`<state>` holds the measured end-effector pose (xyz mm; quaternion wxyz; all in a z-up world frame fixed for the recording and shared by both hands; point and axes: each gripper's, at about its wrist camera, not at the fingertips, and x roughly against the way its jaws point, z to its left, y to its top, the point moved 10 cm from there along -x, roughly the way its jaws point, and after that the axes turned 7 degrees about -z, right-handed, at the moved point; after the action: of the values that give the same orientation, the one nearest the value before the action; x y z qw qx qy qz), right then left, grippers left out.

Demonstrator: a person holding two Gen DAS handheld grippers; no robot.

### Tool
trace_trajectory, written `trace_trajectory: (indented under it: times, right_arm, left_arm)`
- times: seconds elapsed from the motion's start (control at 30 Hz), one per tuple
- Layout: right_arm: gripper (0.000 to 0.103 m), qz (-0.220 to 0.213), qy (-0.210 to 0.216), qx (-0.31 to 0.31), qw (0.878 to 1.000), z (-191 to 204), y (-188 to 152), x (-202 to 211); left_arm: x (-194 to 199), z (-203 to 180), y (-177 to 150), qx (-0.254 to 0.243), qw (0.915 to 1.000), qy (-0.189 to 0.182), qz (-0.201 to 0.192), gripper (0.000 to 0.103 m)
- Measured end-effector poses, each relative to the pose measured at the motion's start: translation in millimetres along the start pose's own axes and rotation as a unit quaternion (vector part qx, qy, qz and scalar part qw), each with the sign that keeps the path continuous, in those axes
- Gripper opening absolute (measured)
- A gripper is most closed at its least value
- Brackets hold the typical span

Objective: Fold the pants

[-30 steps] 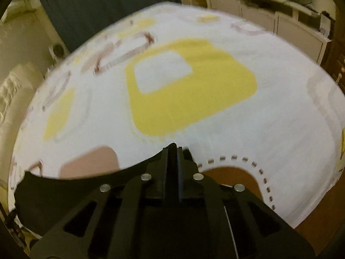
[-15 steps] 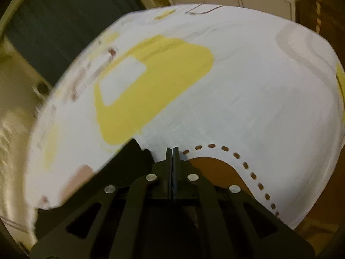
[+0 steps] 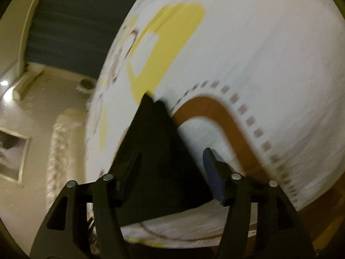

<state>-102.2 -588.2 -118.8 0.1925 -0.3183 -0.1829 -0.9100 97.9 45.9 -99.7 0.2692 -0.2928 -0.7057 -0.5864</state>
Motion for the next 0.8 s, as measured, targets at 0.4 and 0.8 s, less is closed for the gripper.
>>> trace_trajectory:
  times: [0.4,0.8]
  right_arm:
    - [0.019,0.043,-0.091,0.119,0.988,41.8,-38.1,-24.4]
    - [0.019,-0.042,0.005,0.165,0.985,180.4,-62.3,15.6]
  left_arm:
    - [12.3,3.0,-0.7,-0.016,0.9997,0.013,0.012,0.087]
    - [41.0,-12.5,-4.5,-0.032,0.9993,-0.020,0.006,0.087]
